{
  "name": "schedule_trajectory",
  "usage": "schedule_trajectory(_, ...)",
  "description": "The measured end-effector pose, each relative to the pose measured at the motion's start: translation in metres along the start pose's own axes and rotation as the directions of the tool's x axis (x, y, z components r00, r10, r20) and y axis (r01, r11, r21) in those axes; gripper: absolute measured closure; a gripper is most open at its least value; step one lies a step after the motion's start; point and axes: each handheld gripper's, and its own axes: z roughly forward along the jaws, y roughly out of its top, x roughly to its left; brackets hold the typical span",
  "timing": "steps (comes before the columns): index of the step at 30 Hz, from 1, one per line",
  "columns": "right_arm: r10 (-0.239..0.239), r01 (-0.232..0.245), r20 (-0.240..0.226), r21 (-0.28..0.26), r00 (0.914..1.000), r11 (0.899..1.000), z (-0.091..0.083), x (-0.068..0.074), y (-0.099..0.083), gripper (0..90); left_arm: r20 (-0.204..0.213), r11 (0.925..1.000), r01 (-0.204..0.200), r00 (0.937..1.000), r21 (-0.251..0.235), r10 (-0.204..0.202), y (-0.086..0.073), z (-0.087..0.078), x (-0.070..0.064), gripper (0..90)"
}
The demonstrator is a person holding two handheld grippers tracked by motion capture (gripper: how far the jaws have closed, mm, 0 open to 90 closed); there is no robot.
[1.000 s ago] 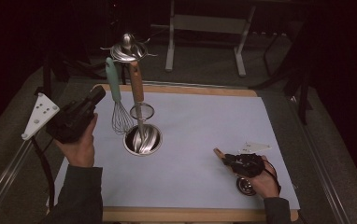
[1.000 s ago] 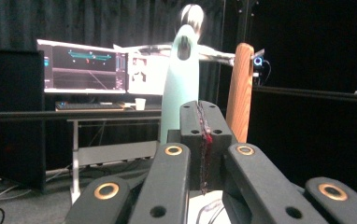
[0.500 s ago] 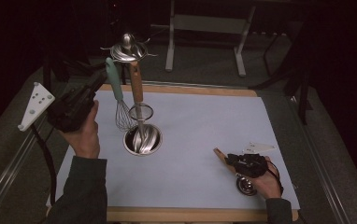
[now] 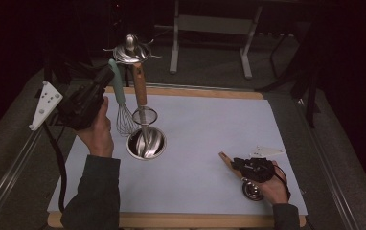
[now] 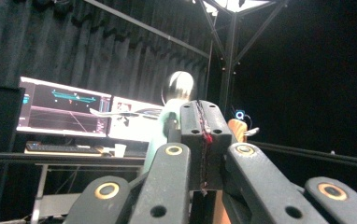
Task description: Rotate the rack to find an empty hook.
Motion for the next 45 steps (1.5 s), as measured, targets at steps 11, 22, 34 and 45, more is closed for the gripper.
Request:
schedule_trajectory(11,0.014,-0.014,0.003,-0.008,0.9999,1.0,-0.002,-0.002,-0.001,73.8,-0.016,0.9997,-0.016,0.9997,0.021,0.017,0.0,0.001,0.006,90.0)
schedule_trajectory(22,0.016,-0.016,0.002,-0.004,0.9999,1.0,0.0,-0.001,-0.002,73.8,-0.004,0.9979,-0.05,0.9987,0.041,0.05,0.004,0.002,0.005,90.0)
schedule_trajectory(34,0.018,-0.018,0.004,-0.001,0.9998,1.0,0.002,0.0,-0.002,73.8,-0.033,0.9963,-0.062,0.9974,0.06,0.064,0.01,0.006,0.009,90.0)
schedule_trajectory(45,0.015,-0.015,0.004,0.007,0.9999,1.0,0.004,0.0,-0.003,73.8,-0.069,0.9953,-0.054,0.9958,0.081,0.06,0.015,0.012,0.022,90.0)
